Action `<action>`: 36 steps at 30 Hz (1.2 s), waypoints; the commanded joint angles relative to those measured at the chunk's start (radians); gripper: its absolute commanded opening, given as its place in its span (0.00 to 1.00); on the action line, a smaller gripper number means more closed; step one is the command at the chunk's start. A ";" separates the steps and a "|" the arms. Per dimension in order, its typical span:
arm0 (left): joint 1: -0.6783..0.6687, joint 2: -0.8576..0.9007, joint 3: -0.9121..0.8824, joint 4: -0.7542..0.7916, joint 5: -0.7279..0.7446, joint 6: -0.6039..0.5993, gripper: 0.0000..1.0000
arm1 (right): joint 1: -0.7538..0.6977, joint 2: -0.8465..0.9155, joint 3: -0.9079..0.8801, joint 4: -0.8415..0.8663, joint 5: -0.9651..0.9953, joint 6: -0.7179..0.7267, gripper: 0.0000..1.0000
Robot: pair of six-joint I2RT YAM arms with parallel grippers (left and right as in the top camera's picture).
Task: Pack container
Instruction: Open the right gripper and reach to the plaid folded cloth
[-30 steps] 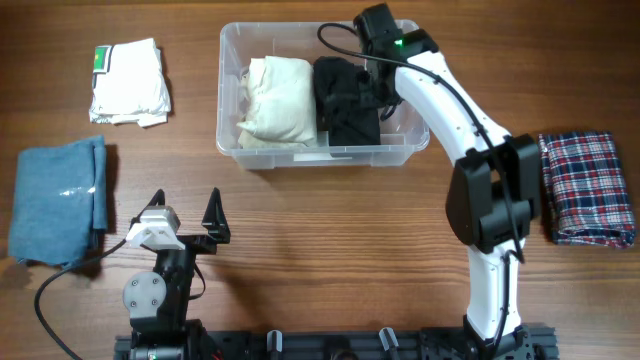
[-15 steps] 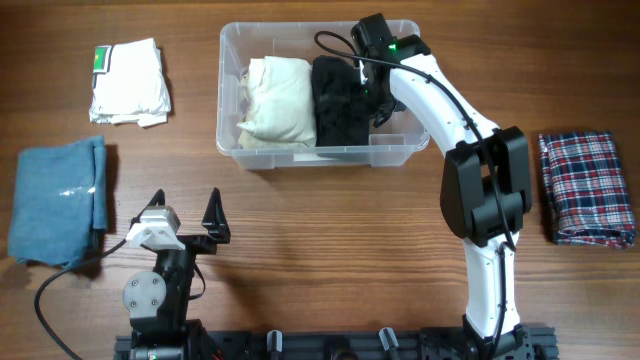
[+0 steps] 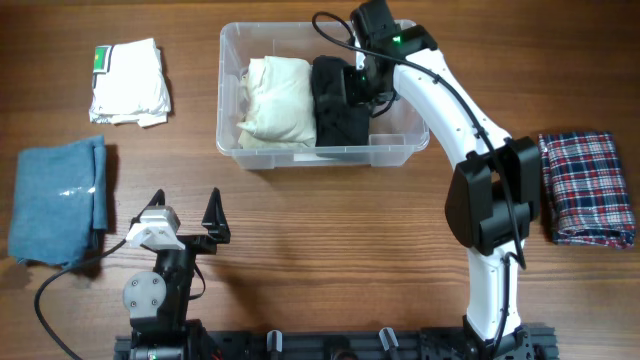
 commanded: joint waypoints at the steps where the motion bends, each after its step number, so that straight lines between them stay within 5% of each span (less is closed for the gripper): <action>1: 0.004 -0.007 -0.006 -0.004 -0.006 0.019 1.00 | 0.018 -0.024 0.004 0.012 -0.093 0.014 0.14; 20: 0.004 -0.007 -0.006 -0.004 -0.006 0.019 1.00 | 0.094 -0.035 -0.047 0.101 -0.101 0.031 0.21; 24: 0.004 -0.007 -0.006 -0.004 -0.006 0.019 1.00 | 0.090 -0.190 0.021 0.002 0.151 -0.006 0.36; 26: 0.004 -0.007 -0.006 -0.004 -0.006 0.019 1.00 | 0.078 -0.282 0.021 -0.039 0.296 -0.014 0.56; 36: 0.004 -0.007 -0.006 -0.004 -0.006 0.019 1.00 | -0.123 -0.560 0.021 -0.364 0.591 -0.064 0.80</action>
